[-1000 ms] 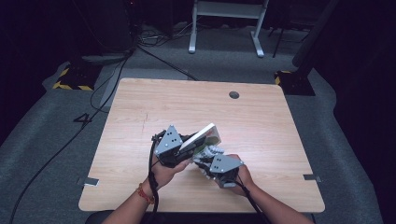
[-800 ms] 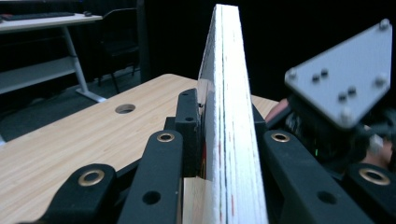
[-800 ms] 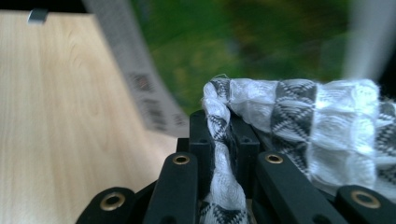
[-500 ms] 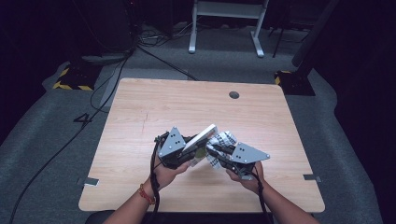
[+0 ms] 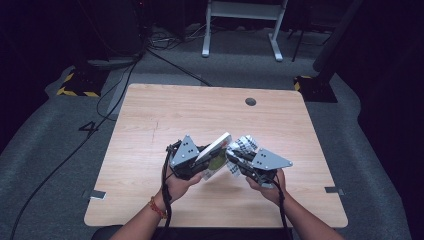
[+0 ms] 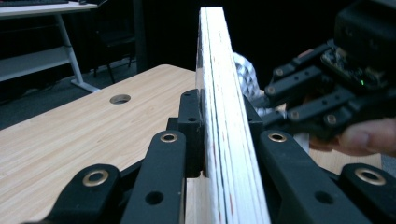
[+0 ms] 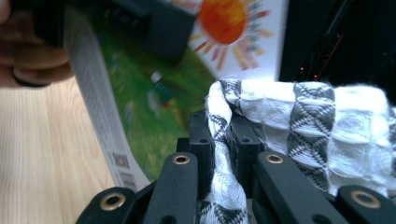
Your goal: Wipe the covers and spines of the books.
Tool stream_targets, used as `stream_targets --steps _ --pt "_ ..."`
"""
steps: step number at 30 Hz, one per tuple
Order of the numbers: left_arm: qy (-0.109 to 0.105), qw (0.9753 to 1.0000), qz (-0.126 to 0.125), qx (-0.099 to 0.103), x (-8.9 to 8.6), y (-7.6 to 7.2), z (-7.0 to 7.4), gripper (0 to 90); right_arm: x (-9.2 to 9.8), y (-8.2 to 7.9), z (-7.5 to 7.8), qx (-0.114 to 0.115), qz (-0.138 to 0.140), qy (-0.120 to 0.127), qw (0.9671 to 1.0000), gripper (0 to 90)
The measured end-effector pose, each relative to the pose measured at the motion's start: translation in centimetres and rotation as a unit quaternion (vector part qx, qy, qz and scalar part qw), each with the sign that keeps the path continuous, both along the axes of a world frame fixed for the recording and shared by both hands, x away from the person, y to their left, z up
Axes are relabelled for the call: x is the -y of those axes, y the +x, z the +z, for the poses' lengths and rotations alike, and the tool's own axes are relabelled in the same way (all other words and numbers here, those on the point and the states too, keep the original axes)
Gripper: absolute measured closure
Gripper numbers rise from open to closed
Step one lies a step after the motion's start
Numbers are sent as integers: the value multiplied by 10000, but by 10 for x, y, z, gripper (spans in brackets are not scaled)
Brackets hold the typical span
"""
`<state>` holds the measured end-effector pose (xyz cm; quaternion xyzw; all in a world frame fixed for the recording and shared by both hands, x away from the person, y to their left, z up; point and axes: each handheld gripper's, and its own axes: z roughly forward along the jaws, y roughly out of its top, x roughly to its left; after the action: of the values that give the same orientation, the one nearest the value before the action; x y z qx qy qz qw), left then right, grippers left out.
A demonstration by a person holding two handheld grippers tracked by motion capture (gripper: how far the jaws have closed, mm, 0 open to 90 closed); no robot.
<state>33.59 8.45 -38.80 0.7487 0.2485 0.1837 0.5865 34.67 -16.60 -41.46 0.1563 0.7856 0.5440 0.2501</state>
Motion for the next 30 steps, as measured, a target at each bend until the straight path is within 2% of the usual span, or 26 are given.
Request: stream_targets --steps 5,9,12,13,14,15,17,18,19,23,27,30 --pt "-33 10000 47 -15 -3 0 2 785 -16 -4 -14 -56 159 -455 9988 829" --pt "-42 10000 65 -10 -4 1 2 784 -21 -3 -19 -171 179 -521 9983 829" --pt "7 10000 71 -8 -2 1 2 784 -25 -5 -22 -246 297 -556 9977 828" --pt "7 10000 71 -8 -2 1 2 785 -29 -8 -22 -208 410 -574 9973 828" --pt "19 10000 57 4 -1 0 2 785 -29 -8 -22 -208 410 -574 9973 828" --pt "21 10000 36 2 1 0 1 786 -36 -15 -20 -143 612 -582 9963 827" --pt "31 10000 6 -12 2 0 1 786 -39 -18 -20 -115 704 -561 9959 827" --pt "41 10000 -19 -31 3 0 0 786 -48 -27 -17 17 929 -579 9940 827" --pt "41 10000 -19 -31 3 0 0 786 -48 -27 -17 17 929 -579 9940 827" --pt "10 10000 -66 -59 4 0 -1 786 -62 -37 -16 133 1242 -644 9901 827" --pt "-87 9999 -52 -64 -2 0 3 783 -67 -33 -33 26 1163 -1078 9873 828" --pt "-169 9999 -3 -30 -7 1 6 781 -59 -21 -46 -162 905 -1261 9877 828"
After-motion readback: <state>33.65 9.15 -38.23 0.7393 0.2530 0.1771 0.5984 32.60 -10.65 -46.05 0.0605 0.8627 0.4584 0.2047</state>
